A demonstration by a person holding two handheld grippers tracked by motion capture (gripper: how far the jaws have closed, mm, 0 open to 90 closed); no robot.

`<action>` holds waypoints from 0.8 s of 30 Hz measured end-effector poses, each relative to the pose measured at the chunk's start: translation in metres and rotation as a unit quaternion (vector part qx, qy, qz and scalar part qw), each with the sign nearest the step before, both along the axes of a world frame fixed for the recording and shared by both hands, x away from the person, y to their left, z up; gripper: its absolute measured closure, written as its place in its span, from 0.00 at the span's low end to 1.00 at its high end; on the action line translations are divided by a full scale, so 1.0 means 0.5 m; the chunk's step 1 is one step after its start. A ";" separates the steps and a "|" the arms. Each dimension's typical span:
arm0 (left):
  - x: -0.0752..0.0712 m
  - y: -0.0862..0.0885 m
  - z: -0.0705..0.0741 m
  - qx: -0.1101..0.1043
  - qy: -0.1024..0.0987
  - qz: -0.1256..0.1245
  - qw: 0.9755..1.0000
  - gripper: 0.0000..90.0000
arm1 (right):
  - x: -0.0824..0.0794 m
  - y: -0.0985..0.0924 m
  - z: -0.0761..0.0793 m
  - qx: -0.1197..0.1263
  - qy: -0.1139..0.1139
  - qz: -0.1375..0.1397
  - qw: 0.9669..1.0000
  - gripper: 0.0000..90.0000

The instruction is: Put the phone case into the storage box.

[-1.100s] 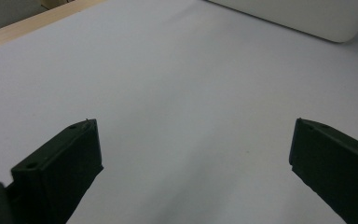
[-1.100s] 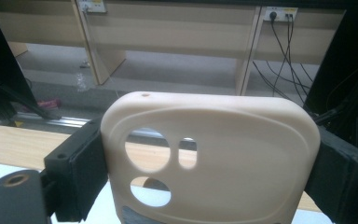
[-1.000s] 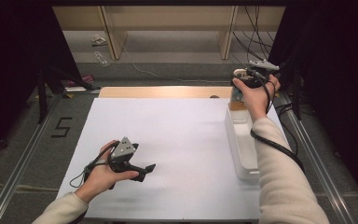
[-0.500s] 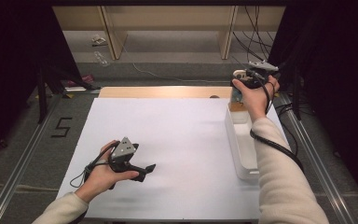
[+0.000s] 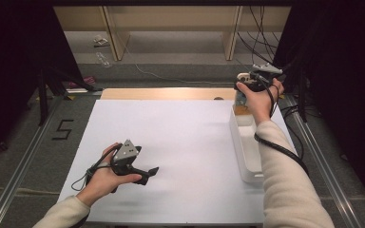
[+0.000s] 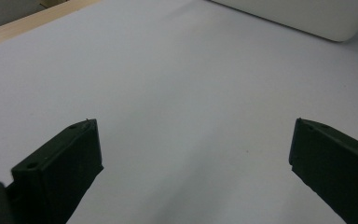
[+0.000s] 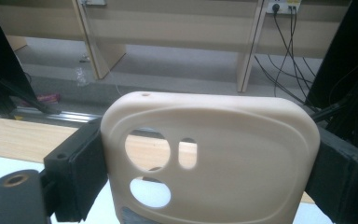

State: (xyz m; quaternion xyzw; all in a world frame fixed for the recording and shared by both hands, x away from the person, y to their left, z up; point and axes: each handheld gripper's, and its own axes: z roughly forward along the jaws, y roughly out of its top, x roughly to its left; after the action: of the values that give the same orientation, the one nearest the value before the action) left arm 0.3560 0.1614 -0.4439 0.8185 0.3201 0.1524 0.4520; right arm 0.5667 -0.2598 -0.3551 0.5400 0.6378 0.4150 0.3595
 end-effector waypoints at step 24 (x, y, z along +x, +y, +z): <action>0.000 -0.001 -0.001 0.002 0.002 -0.001 1.000 0.02 | 0.001 0.001 -0.023 -0.006 0.012 0.005 1.000 0.13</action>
State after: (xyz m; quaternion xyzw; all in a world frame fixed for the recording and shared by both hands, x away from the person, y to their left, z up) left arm 0.3559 0.1609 -0.4443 0.8200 0.3197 0.1508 0.4502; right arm 0.5673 -0.2594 -0.3665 0.5393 0.6473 0.4065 0.3535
